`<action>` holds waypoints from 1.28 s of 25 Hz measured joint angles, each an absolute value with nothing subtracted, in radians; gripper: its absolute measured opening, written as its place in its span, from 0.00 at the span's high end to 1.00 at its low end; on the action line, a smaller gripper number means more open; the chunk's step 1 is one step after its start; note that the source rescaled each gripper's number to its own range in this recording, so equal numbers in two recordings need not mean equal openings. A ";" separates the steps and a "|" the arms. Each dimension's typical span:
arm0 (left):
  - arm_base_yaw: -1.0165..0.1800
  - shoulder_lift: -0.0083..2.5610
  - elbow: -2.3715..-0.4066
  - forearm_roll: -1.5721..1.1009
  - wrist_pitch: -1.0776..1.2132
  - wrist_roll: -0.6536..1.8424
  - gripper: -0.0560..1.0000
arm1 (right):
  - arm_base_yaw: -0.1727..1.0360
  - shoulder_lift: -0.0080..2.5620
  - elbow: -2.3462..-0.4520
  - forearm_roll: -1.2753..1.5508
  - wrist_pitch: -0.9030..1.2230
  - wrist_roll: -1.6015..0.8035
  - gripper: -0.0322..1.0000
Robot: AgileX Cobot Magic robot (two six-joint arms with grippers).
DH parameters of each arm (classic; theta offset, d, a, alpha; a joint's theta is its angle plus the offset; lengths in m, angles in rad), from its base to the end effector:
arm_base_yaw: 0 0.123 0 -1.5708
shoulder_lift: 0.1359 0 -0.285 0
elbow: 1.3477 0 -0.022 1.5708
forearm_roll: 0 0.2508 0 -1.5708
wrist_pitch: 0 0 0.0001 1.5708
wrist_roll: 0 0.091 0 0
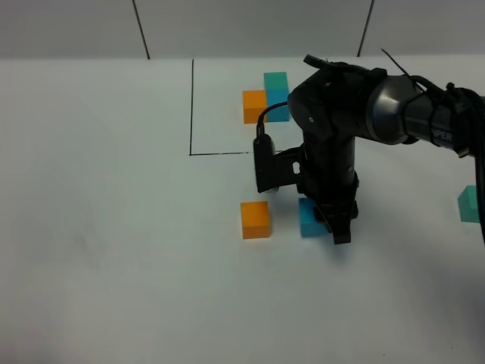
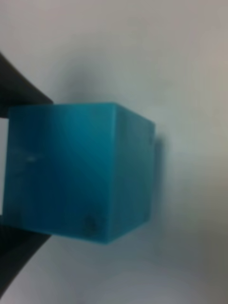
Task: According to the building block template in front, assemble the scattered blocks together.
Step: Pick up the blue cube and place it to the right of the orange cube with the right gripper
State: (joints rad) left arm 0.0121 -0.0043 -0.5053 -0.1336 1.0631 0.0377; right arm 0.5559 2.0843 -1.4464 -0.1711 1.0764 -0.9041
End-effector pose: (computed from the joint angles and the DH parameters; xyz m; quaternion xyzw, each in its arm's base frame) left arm -0.0065 -0.0107 0.2791 0.0138 0.8493 -0.0536 0.5249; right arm 0.3410 0.1958 0.1476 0.6959 -0.7137 0.0681 0.0404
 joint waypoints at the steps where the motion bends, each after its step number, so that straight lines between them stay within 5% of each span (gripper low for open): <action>1: 0.012 -0.004 -0.505 -0.134 1.063 0.038 0.15 | 0.559 2.088 -1.446 -0.172 1.064 -0.904 0.96; 32: 0.012 -0.004 -0.505 -0.134 1.063 0.038 0.15 | 0.608 2.139 -1.451 -0.133 0.935 -0.873 0.96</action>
State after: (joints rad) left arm 0.0121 -0.0043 -0.5053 -0.1336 1.0631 0.0377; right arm 0.6083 2.1394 -1.4510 -0.1329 0.9348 -0.8729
